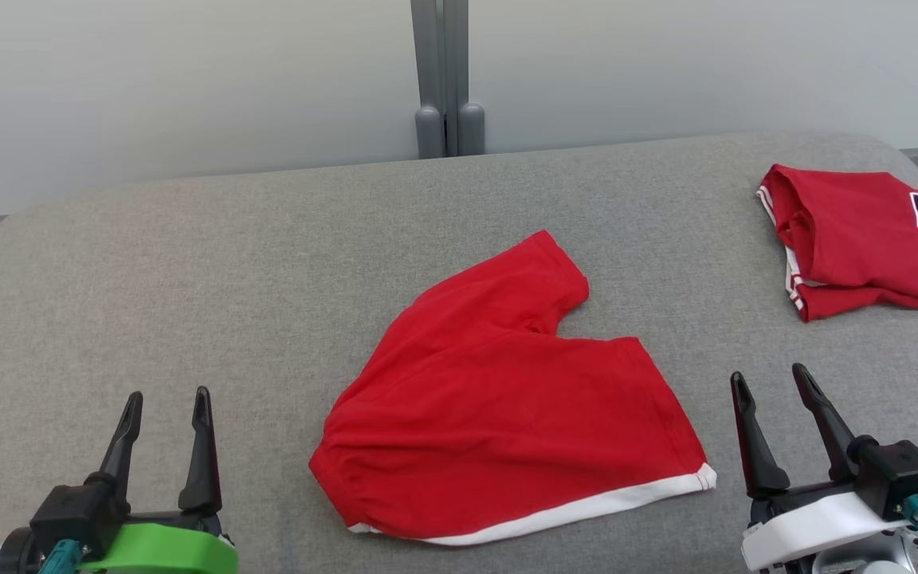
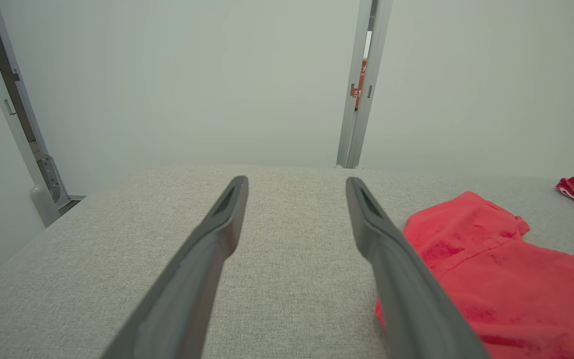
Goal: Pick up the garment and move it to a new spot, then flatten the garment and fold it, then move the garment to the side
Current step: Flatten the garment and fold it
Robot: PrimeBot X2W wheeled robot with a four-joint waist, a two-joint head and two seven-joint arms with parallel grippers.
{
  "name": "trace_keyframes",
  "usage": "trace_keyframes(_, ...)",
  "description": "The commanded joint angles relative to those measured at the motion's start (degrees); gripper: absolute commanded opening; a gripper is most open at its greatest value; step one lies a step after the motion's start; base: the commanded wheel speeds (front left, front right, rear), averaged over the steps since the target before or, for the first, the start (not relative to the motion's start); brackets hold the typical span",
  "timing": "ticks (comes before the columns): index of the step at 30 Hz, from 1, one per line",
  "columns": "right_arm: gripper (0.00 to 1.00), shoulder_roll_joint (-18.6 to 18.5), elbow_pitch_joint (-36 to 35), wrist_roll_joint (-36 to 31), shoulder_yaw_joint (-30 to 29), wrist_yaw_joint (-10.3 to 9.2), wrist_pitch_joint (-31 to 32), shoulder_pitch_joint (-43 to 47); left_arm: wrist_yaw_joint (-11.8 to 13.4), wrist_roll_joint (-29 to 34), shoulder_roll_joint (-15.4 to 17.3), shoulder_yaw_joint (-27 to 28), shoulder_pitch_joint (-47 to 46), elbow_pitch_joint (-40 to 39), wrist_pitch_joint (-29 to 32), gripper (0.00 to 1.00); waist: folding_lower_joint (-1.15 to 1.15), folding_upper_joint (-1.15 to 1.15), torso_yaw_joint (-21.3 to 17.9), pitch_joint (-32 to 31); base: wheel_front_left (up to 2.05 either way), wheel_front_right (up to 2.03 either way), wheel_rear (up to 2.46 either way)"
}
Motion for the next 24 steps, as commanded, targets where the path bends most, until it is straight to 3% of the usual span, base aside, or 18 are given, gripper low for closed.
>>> trace_keyframes(1,1.0,-0.28,-0.42,0.23,0.05,-0.11,-0.22,0.82,-0.07,0.46,0.53,0.52,1.23,-0.23,0.02,1.0,0.0,0.0,-0.15,-0.48,0.0,0.0,0.0)
trace_keyframes(24,1.0,-0.15,-1.22,0.24,0.5,-0.12,1.0,2.63,-0.82,1.1,0.4,-0.7,2.75,1.69,0.02,1.0,0.0,0.0,0.83,-1.18,0.0,0.0,0.0)
